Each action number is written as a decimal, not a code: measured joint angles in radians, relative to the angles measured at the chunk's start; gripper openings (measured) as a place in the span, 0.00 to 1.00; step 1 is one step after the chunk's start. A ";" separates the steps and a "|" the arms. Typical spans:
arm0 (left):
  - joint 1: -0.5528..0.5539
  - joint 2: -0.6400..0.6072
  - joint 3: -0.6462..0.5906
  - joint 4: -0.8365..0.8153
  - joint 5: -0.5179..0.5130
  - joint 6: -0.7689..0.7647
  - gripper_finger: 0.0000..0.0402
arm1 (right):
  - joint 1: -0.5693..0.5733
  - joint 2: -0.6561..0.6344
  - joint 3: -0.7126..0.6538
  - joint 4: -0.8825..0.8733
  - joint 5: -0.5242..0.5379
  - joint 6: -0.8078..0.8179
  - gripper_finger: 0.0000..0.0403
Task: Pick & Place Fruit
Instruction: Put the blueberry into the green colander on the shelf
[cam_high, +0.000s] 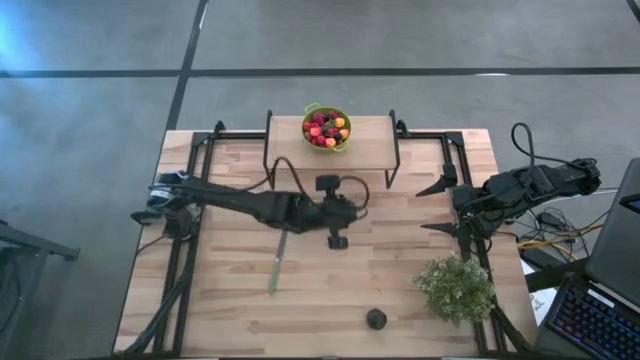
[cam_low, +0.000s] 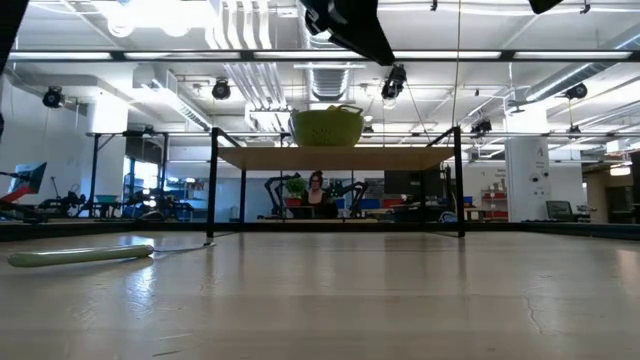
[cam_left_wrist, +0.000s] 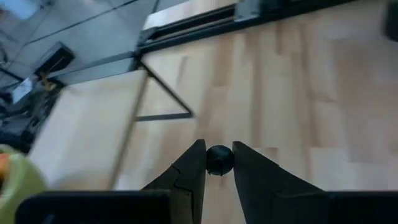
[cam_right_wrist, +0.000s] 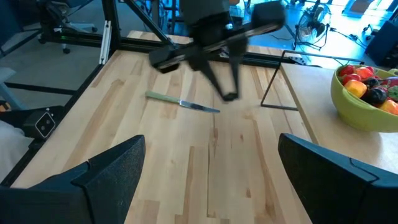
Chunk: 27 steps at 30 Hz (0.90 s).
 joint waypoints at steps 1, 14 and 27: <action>0.015 -0.003 0.004 -0.001 -0.002 0.004 0.19 | 0.000 0.000 0.000 0.000 0.000 0.000 0.90; 0.233 -0.085 -0.006 0.006 -0.005 0.003 0.19 | 0.000 0.000 0.000 0.000 0.000 0.000 0.90; 0.420 -0.100 -0.007 -0.001 -0.007 -0.022 0.19 | 0.000 -0.001 0.000 0.000 0.000 0.000 0.90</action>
